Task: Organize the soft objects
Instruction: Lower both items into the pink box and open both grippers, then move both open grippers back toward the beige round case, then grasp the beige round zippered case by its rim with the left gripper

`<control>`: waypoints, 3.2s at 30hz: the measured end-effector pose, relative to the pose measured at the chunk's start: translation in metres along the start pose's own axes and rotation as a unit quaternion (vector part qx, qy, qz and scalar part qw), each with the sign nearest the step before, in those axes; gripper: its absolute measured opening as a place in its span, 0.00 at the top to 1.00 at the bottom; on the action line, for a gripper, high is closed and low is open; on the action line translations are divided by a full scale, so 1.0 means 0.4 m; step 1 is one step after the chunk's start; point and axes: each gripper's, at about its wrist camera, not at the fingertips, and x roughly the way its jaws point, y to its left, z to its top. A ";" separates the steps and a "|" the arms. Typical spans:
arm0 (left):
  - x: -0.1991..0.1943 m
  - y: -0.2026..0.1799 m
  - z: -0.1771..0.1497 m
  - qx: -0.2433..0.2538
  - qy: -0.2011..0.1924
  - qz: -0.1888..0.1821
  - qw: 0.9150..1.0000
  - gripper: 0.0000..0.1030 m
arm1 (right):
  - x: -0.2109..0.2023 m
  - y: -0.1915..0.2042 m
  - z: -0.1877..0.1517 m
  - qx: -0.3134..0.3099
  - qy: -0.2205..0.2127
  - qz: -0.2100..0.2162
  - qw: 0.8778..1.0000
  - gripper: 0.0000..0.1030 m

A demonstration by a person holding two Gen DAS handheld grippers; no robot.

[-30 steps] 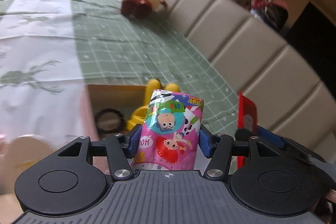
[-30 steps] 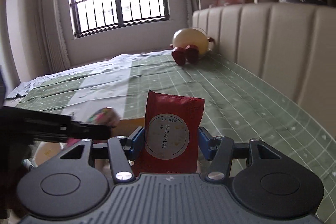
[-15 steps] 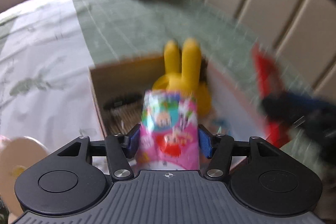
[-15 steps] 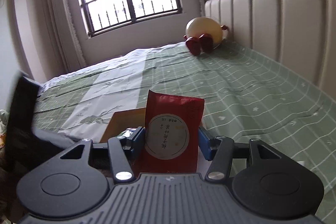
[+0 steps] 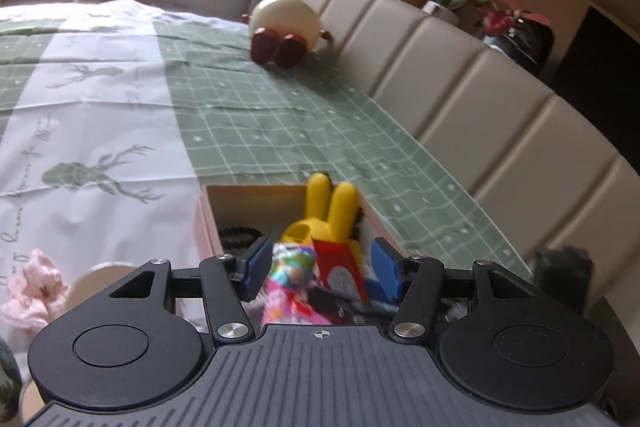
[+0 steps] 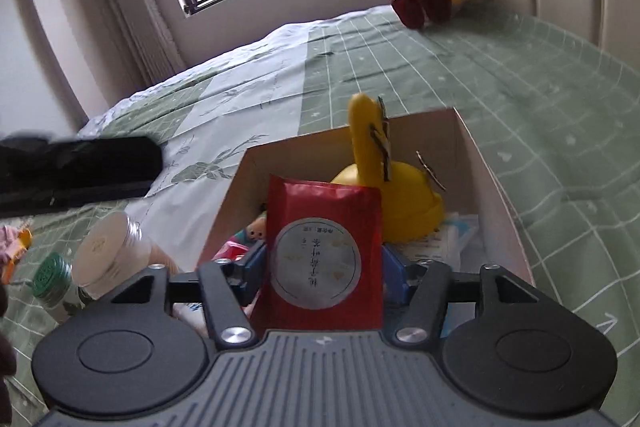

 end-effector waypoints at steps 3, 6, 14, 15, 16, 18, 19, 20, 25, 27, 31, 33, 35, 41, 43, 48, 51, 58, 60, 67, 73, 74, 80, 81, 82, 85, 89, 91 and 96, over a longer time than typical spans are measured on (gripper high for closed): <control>-0.020 -0.007 -0.014 0.007 0.000 -0.012 1.000 0.42 | -0.044 -0.021 0.004 0.012 -0.021 0.012 1.000 0.38; -0.036 -0.001 -0.021 0.004 -0.010 -0.020 1.000 0.42 | -0.107 -0.030 0.021 0.014 -0.061 0.023 0.998 0.36; -0.166 0.062 -0.037 -0.017 -0.077 -0.005 0.997 0.42 | -0.218 -0.059 0.053 0.033 -0.114 0.006 0.993 0.32; -0.192 0.077 -0.045 -0.020 -0.083 0.003 0.996 0.42 | -0.216 -0.059 0.048 0.032 -0.111 0.005 0.993 0.32; -0.218 0.095 -0.055 -0.024 -0.088 0.012 0.996 0.42 | -0.209 -0.059 0.043 0.031 -0.105 0.001 0.994 0.32; -0.272 0.132 -0.079 -0.033 -0.095 0.034 0.994 0.42 | -0.185 -0.052 0.025 0.025 -0.080 -0.008 0.996 0.32; -0.299 0.151 -0.094 -0.039 -0.096 0.045 0.994 0.42 | -0.165 -0.043 0.015 0.018 -0.059 -0.010 0.998 0.33; -0.323 0.165 -0.109 -0.044 -0.096 0.055 0.993 0.42 | -0.146 -0.032 0.005 0.007 -0.040 -0.014 0.999 0.38; -0.416 0.194 -0.204 -0.035 -0.090 0.088 0.991 0.42 | -0.035 0.014 0.002 -0.008 0.001 -0.042 0.999 0.55; -0.433 0.205 -0.235 -0.042 -0.085 0.094 0.991 0.42 | -0.007 0.026 0.025 0.001 0.004 -0.035 0.999 0.56; -0.448 0.243 -0.280 -0.063 -0.077 0.103 0.990 0.42 | 0.081 0.045 0.064 0.010 0.037 -0.022 0.999 0.59; -0.450 0.262 -0.299 -0.061 -0.075 0.118 0.988 0.42 | 0.108 0.059 0.067 -0.005 0.046 -0.037 0.998 0.59; -0.449 0.275 -0.314 -0.060 -0.069 0.131 0.987 0.42 | 0.106 0.081 0.064 -0.031 0.046 -0.052 0.997 0.59; -0.399 0.301 -0.354 -0.058 -0.041 0.124 0.990 0.42 | -0.035 0.135 0.032 -0.090 -0.001 -0.042 0.995 0.44; -0.382 0.299 -0.360 -0.059 -0.038 0.115 0.991 0.42 | -0.103 0.139 0.009 -0.103 -0.031 -0.034 0.994 0.37; -0.370 0.284 -0.363 -0.042 -0.039 0.109 0.992 0.42 | -0.220 0.104 -0.076 -0.121 -0.066 -0.047 0.989 0.34; -0.359 0.289 -0.367 -0.050 -0.034 0.110 0.992 0.42 | -0.236 0.066 -0.129 -0.100 -0.044 -0.047 0.993 0.34; -0.340 0.335 -0.373 -0.133 -0.047 0.107 0.984 0.42 | -0.214 0.114 -0.231 -0.118 -0.023 -0.039 0.992 0.34; -0.345 0.346 -0.372 -0.151 -0.053 0.108 0.981 0.42 | -0.200 0.141 -0.242 -0.131 -0.021 -0.028 0.991 0.34; -0.356 0.368 -0.375 -0.172 -0.059 0.095 0.979 0.42 | -0.155 0.225 -0.246 -0.147 -0.008 0.016 0.989 0.34; -0.336 0.390 -0.389 -0.204 -0.058 0.081 0.974 0.42 | -0.091 0.295 -0.246 -0.141 0.015 0.017 0.990 0.45; -0.335 0.394 -0.391 -0.206 -0.058 0.079 0.974 0.42 | -0.084 0.308 -0.246 -0.147 0.016 0.018 0.989 0.50; -0.333 0.429 -0.400 -0.245 -0.073 0.048 0.965 0.42 | -0.030 0.369 -0.225 -0.151 0.013 0.012 0.988 0.66; -0.330 0.434 -0.401 -0.252 -0.075 0.040 0.964 0.42 | -0.022 0.378 -0.220 -0.150 0.008 0.015 0.989 0.66; -0.326 0.437 -0.400 -0.257 -0.077 0.035 0.963 0.42 | -0.014 0.386 -0.216 -0.150 0.003 0.017 0.988 0.66; -0.302 0.446 -0.399 -0.270 -0.073 0.032 0.960 0.42 | 0.023 0.408 -0.216 -0.162 0.008 0.022 0.987 0.66; -0.264 0.448 -0.398 -0.277 -0.065 0.032 0.958 0.42 | 0.054 0.423 -0.246 -0.180 0.019 0.009 0.983 0.69; -0.248 0.444 -0.392 -0.272 -0.065 0.028 0.960 0.42 | 0.055 0.418 -0.258 -0.179 0.021 0.013 0.983 0.69; -0.213 0.435 -0.377 -0.276 -0.070 0.023 0.958 0.42 | 0.063 0.408 -0.271 -0.179 0.037 0.017 0.983 0.69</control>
